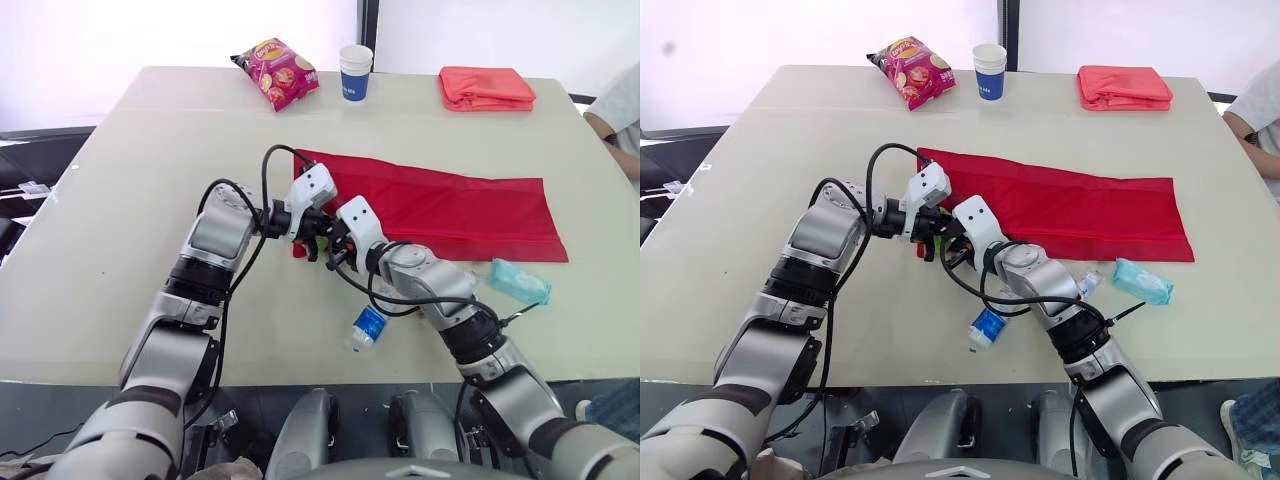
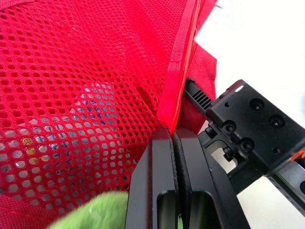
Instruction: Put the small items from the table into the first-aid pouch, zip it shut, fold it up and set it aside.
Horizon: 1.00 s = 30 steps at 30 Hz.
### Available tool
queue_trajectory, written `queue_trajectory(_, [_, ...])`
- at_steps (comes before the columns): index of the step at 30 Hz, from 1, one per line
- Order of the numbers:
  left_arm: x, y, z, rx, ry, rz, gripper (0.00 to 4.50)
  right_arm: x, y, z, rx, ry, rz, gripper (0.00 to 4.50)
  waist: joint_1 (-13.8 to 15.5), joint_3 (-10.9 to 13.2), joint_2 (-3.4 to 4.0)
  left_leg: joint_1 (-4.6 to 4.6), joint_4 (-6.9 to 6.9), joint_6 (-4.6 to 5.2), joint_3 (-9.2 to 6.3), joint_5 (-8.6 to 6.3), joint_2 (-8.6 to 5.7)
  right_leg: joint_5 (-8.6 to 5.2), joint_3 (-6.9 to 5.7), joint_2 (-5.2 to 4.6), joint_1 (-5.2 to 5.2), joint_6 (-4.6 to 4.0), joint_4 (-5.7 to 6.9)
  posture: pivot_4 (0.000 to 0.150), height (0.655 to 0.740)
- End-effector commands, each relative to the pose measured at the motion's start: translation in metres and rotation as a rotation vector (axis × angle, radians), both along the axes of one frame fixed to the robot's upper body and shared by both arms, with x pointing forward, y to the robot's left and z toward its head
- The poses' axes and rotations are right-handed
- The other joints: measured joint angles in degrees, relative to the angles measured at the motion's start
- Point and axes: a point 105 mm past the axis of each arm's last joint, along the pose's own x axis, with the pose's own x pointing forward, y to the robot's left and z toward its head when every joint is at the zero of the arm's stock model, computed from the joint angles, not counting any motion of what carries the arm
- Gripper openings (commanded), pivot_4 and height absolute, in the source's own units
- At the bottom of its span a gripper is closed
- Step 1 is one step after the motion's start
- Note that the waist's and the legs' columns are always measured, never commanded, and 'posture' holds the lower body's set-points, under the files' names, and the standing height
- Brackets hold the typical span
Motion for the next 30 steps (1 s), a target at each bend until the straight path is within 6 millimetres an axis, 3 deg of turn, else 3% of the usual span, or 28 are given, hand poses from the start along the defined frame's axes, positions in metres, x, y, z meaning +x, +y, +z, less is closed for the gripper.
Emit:
queue_trajectory(1, [-0.006, -0.006, -0.008, -0.018, 0.065, -0.034, 0.00, -0.012, 0.000, 0.035, 0.055, -0.108, 0.072, 0.17, 0.1, 0.0, 0.00, 0.00, 0.00, 0.00, 0.00, 0.00, 0.00, 0.00, 0.00, 0.00, 0.00, 0.00, 0.00, 0.150, 0.7395])
queue_trajectory(13, [-0.009, -0.006, -0.007, -0.032, 0.123, -0.032, 0.00, -0.016, -0.016, 0.037, 0.078, -0.093, 0.036, 0.17, 0.0, 0.0, 0.00, -0.02, -0.01, 0.00, 0.00, 0.00, 0.00, 0.00, 0.01, 0.01, -0.02, 0.00, 0.01, 0.150, 0.7395])
queue_trajectory(22, [-0.008, -0.005, -0.006, -0.033, 0.135, -0.020, 0.00, -0.033, -0.017, 0.036, 0.097, -0.009, 0.142, 0.17, 0.1, 0.0, 0.00, -0.02, -0.01, 0.00, 0.00, 0.00, 0.00, 0.00, 0.02, 0.01, -0.02, 0.00, 0.01, 0.150, 0.7395])
queue_trajectory(30, [-0.010, -0.004, -0.006, -0.035, 0.142, -0.019, 0.00, -0.026, -0.020, 0.030, 0.076, 0.001, 0.102, 0.17, 0.1, 0.0, 0.00, -0.02, -0.01, 0.01, 0.01, 0.00, 0.00, 0.00, 0.02, 0.01, -0.02, 0.00, 0.02, 0.150, 0.7395])
